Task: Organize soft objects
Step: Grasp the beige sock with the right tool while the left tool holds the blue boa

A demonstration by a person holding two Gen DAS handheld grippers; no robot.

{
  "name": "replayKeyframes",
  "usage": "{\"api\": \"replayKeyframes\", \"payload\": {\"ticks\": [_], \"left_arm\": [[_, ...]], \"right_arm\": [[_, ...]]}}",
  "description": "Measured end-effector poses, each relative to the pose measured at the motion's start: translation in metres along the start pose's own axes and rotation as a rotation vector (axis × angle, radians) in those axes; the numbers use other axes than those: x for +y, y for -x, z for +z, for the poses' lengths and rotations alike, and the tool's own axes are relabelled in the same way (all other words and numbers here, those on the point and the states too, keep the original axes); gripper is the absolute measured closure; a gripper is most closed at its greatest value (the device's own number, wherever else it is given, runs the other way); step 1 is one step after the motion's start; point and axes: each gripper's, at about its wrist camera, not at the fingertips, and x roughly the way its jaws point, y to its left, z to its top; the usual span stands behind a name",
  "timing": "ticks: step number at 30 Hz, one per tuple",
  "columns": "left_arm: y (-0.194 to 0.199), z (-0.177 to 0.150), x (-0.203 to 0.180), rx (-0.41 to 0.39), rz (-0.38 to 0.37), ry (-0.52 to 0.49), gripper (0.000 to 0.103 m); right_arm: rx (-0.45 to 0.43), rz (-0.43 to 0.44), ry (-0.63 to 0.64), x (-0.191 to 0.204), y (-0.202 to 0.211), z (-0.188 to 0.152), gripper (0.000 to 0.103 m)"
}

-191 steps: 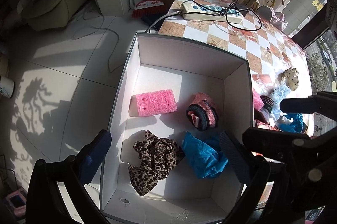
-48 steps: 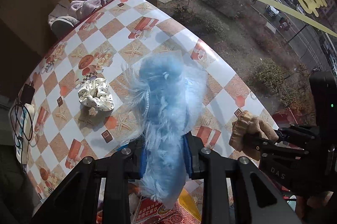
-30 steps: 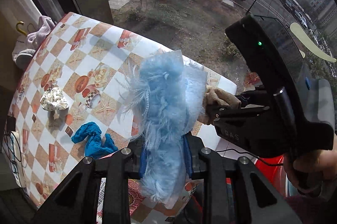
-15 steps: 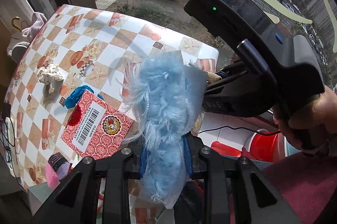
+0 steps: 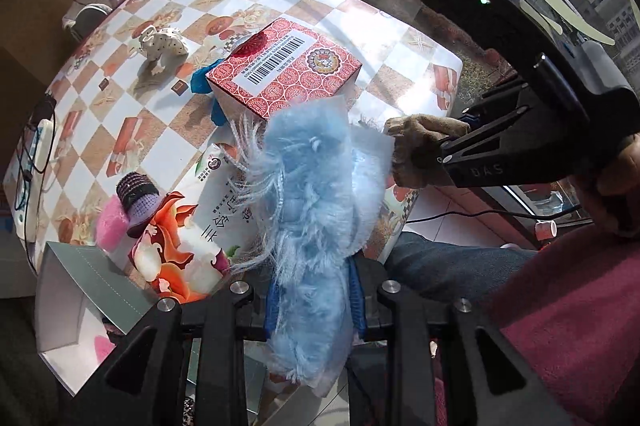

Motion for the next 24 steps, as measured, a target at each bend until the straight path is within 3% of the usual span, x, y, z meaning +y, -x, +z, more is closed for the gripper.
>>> {"api": "replayKeyframes", "payload": {"ticks": [7, 24], "left_arm": [[0.015, -0.036, 0.048, -0.015, 0.053, 0.207, 0.072], [0.033, -0.111, 0.093, -0.04, 0.118, 0.503, 0.071]], "right_arm": [[0.046, 0.01, 0.133, 0.039, -0.009, -0.001, 0.077], [0.089, 0.027, 0.582, 0.16, -0.006, 0.002, 0.077]]}}
